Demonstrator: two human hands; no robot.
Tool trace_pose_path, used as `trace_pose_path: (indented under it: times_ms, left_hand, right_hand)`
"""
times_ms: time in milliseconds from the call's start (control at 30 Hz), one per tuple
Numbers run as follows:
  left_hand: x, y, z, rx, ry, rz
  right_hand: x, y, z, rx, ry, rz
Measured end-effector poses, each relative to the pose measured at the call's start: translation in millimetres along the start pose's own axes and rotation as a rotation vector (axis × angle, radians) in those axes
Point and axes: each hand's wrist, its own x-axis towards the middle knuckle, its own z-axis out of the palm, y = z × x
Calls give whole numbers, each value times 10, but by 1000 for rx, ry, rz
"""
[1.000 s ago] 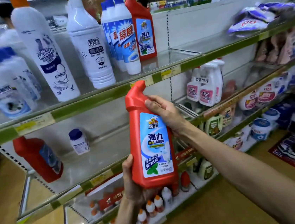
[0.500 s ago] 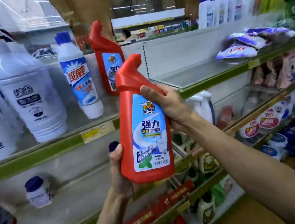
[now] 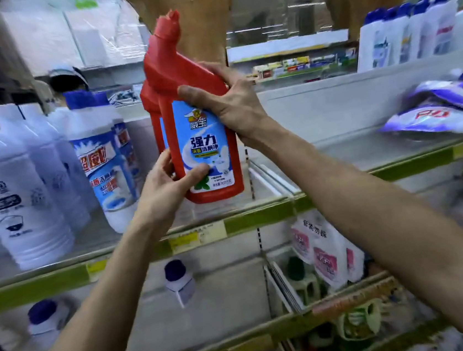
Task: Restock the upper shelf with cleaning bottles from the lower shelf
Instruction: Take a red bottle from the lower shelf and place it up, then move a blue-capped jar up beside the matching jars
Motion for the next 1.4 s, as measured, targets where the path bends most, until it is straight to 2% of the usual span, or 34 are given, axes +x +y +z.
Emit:
trace_pose_path:
  times_ms: [267,367,700,833,967,1067,1133,1267,1400]
  left_hand:
    - [321,-256,-270,4,66,-117]
    - [452,-342,-336,55,76,-131]
    - [677,-478,-388,147,79,-144]
    - [636,-506,-361,279,139,-111]
    - [422,-360,-286,455,182,-70]
    - [13,-234,-255,553,248,100]
    - [-359,-222,-273,492,299,218]
    - [-1145,-471,-322,316,366,278]
    - [-1556,-958,-449,250,439,123]
  right_hand:
    - [315,550,254,2,-101,54]
    - [413,732,277,60,-79,74]
    - [642,991,351,38,-44,70]
    - [638,1015,331,48,-51,67]
    - [569,943,328,-61,-66,72]
    - [284,879,303,-163,107,-36]
    - [-121,832,302,-75,187,-106]
    - [-1106,813,336,170,63,-121]
    - [-1790,974,404,121,-70,-70]
